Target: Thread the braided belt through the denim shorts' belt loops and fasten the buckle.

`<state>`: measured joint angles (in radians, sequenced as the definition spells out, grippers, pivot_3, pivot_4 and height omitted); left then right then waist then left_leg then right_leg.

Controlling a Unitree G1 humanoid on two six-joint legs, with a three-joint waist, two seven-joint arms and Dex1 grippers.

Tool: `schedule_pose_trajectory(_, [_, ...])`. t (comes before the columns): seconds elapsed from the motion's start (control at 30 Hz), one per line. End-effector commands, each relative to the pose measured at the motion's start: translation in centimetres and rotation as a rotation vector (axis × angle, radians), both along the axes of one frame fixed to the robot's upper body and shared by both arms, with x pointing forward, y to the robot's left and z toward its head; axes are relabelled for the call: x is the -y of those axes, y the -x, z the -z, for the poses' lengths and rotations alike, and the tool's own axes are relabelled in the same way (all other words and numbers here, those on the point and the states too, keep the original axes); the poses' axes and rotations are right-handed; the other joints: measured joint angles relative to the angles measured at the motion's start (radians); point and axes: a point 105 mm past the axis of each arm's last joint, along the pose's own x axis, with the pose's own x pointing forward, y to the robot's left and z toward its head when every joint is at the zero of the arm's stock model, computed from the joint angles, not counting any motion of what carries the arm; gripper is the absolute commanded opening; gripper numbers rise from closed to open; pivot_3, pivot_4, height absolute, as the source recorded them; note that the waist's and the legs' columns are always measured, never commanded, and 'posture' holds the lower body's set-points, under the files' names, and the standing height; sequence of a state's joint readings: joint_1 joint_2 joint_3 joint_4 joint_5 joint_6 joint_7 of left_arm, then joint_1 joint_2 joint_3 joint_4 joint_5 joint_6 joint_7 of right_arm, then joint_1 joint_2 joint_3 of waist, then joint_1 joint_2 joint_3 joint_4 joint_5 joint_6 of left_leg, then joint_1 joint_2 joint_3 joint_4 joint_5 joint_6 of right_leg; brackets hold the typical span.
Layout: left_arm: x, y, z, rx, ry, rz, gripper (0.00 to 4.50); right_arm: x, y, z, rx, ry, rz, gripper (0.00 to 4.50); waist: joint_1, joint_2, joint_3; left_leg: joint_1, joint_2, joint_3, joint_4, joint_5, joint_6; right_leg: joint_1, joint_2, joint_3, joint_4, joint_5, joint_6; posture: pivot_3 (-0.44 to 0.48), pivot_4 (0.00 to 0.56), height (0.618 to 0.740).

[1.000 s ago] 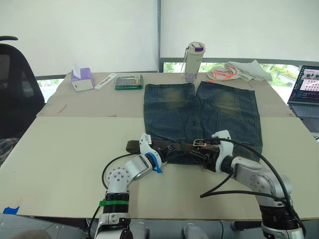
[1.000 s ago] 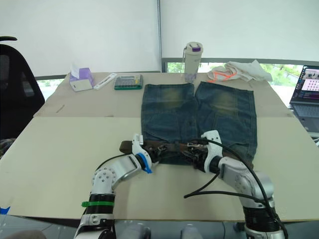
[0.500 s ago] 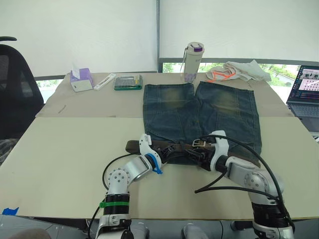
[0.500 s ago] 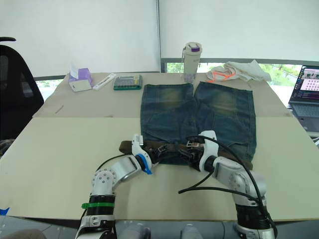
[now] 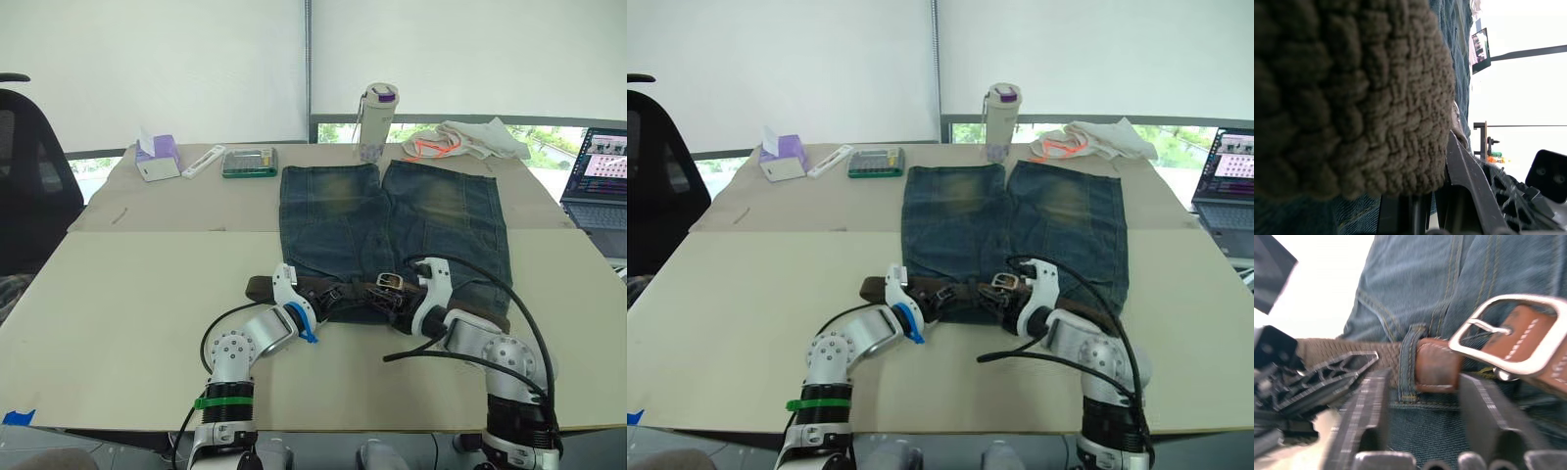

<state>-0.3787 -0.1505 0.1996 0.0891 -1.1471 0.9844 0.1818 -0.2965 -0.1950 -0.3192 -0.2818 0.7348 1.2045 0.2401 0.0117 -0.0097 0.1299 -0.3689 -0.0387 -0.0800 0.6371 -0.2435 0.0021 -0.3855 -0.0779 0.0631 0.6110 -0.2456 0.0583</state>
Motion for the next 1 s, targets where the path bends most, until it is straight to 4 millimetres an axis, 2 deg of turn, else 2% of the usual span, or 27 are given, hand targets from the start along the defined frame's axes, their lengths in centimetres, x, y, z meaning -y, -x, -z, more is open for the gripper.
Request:
schedule_pose_trajectory(0.03, [1.5, 1.1, 1.6, -0.072, 0.013, 0.059, 0.00, -1.0, 0.3, -2.4, 0.079, -0.036, -0.056, 0.69, 0.000, 0.001, 0.000, 0.000, 0.000, 0.000, 0.000, 0.000, 0.000, 0.000, 0.000, 0.000, 0.000, 0.000, 0.000, 0.000, 0.150, 0.740])
schedule_pose_trajectory(0.1, [1.5, 1.1, 1.7, -0.072, 0.013, 0.059, 0.00, -1.1, 0.4, -2.5, 0.082, -0.033, -0.061, 0.01, 0.000, 0.001, -0.001, 0.000, 0.000, 0.000, 0.000, 0.000, 0.000, 0.000, 0.000, 0.000, 0.000, 0.000, 0.000, 0.000, 0.150, 0.740])
schedule_pose_trajectory(0.4, [1.4, 0.7, 1.6, -0.054, 0.005, 0.056, 0.00, -1.0, 0.6, -3.2, 0.100, -0.021, -0.063, 0.01, 0.001, 0.001, -0.001, 0.000, 0.000, 0.000, 0.000, 0.000, 0.000, 0.000, 0.000, 0.000, 0.000, 0.000, 0.000, 0.000, 0.150, 0.740])
schedule_pose_trajectory(0.5, [1.0, 0.6, 1.5, -0.030, -0.015, 0.058, 1.08, -0.5, 0.4, -3.6, 0.114, 0.002, -0.053, 0.00, 0.001, 0.001, 0.000, 0.000, 0.000, 0.001, 0.000, 0.000, 0.000, 0.000, 0.000, 0.000, 0.000, -0.001, 0.001, 0.000, 0.150, 0.740])
schedule_pose_trajectory(0.63, [-0.2, 0.6, 1.7, -0.004, -0.058, 0.069, 2.42, 1.7, 0.5, -4.0, 0.141, 0.135, -0.056, 0.00, 0.001, 0.000, 0.000, -0.002, -0.001, 0.001, 0.000, 0.000, 0.000, 0.000, -0.001, -0.001, -0.002, 0.000, 0.001, 0.000, 0.150, 0.740])
schedule_pose_trajectory(0.77, [-0.8, 1.3, 1.1, 0.070, -0.086, 0.140, 3.72, 3.4, 0.1, -4.3, 0.139, 0.152, -0.009, 0.00, -0.009, -0.001, 0.000, -0.001, 0.001, 0.001, -0.002, 0.000, 0.000, 0.000, 0.001, -0.001, -0.002, -0.001, 0.001, 0.000, 0.150, 0.740])
schedule_pose_trajectory(1.0, [-2.6, 3.3, 0.7, 0.272, -0.244, 0.309, 3.72, 6.9, 0.6, -6.2, 0.153, 0.131, 0.049, 0.00, -0.025, 0.000, 0.000, 0.000, 0.002, 0.002, -0.005, 0.000, 0.000, -0.001, 0.001, 0.000, -0.001, -0.001, 0.000, 0.000, 0.150, 0.740])
